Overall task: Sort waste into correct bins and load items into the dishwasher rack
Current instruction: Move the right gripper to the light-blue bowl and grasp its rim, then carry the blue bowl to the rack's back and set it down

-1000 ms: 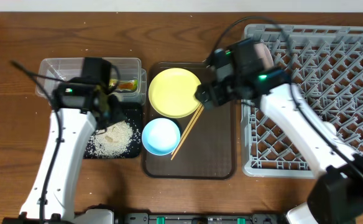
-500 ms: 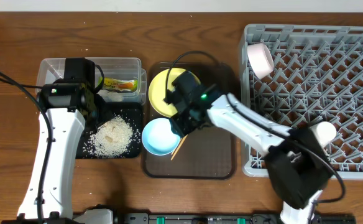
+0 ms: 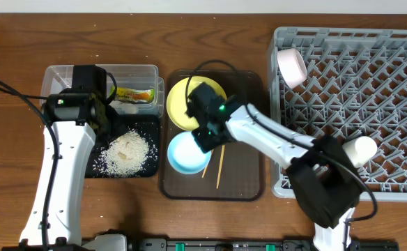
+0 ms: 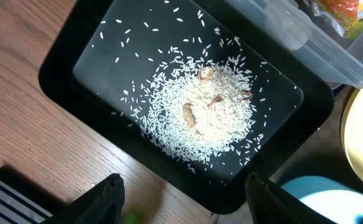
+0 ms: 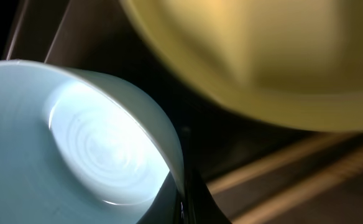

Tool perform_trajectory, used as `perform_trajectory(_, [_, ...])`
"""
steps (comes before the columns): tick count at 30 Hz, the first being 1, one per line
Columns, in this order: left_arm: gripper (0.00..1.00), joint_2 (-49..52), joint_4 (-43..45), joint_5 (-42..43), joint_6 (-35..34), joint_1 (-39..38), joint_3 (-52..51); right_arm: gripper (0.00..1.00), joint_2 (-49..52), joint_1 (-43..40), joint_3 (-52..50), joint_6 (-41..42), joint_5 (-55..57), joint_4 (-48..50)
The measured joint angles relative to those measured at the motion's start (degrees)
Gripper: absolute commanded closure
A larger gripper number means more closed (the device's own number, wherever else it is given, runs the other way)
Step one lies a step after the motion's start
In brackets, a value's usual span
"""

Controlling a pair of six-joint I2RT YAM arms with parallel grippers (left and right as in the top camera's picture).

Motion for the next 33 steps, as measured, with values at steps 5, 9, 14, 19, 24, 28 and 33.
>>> perform_trajectory(5, [0.35, 0.00, 0.02, 0.02, 0.00, 0.00, 0.00, 0.99, -7.85, -6.82, 4.66, -0.33, 9.09, -2.29])
perform_trajectory(9, [0.35, 0.00, 0.00, 0.00, 0.00, 0.00, 0.00, 0.99, -15.67, -13.09, 6.60, -0.68, 19.78, -1.29])
perform_trajectory(14, [0.35, 0.00, 0.04, 0.00, 0.00, 0.00, 0.00, 0.99, -20.06, -21.49, 7.02, -3.08, 35.89, 1.90])
perform_trajectory(19, [0.35, 0.00, 0.00, 0.00, 0.00, 0.00, 0.00, 0.99, -18.80, -29.03, 6.99, -6.29, 50.10, 9.66])
perform_trajectory(24, [0.35, 0.00, 0.02, 0.00, 0.00, 0.00, 0.00, 0.99, -15.67, -35.28, 7.02, -9.29, 60.17, 18.23])
perform_trajectory(28, [0.35, 0.00, 0.04, 0.00, 0.00, 0.00, 0.00, 0.99, -12.26, -38.80, 7.02, -10.97, 63.78, 20.65])
perform_trajectory(33, [0.35, 0.00, 0.04, 0.02, 0.00, 0.00, 0.00, 0.99, -6.78, -41.42, 7.02, -11.85, 65.22, 21.00])
